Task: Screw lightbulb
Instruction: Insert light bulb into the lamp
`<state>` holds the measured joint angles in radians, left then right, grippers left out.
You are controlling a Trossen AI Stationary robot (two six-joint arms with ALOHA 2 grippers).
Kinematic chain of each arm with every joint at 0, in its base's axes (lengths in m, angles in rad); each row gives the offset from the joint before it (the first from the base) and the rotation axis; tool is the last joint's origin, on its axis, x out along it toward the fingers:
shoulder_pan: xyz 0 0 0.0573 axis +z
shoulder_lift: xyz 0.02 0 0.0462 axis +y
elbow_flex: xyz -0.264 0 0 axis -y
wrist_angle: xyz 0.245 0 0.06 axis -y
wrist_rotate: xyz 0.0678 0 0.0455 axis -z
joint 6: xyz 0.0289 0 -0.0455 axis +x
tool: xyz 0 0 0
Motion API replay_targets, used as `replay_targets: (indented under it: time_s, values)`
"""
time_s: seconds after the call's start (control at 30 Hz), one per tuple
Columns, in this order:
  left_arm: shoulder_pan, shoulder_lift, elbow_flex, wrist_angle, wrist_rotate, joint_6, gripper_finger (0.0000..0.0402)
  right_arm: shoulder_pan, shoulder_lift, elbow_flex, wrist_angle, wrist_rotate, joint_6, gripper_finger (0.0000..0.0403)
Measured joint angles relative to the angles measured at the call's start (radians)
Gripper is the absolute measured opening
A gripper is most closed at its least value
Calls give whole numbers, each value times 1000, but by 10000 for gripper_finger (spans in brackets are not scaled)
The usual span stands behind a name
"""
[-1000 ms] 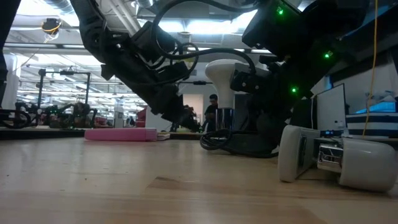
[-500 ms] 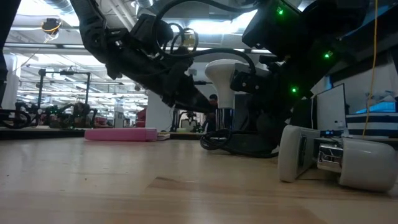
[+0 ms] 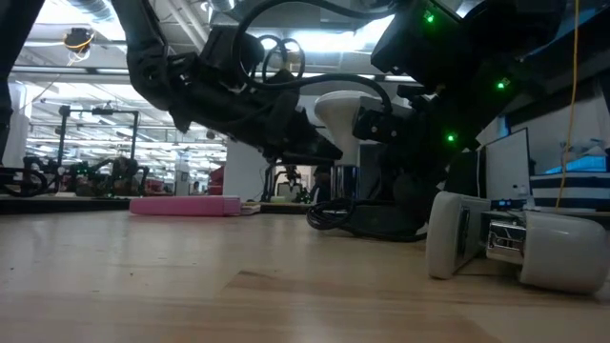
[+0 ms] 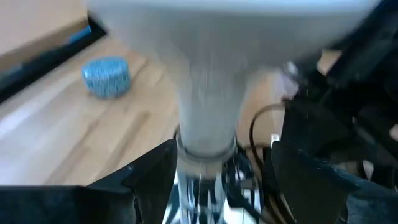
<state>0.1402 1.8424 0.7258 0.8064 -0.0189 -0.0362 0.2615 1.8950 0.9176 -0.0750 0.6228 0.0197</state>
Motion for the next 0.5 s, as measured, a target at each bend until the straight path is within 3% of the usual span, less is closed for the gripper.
replay_targets:
  time_s: [0.23, 0.5]
  values:
    - [22, 3, 8, 48, -7, 10, 253, 0, 0, 0, 3, -2, 0, 12]
    - [32, 10, 47, 55, 53, 21, 253, 0, 0, 0, 5, -3, 0, 12]
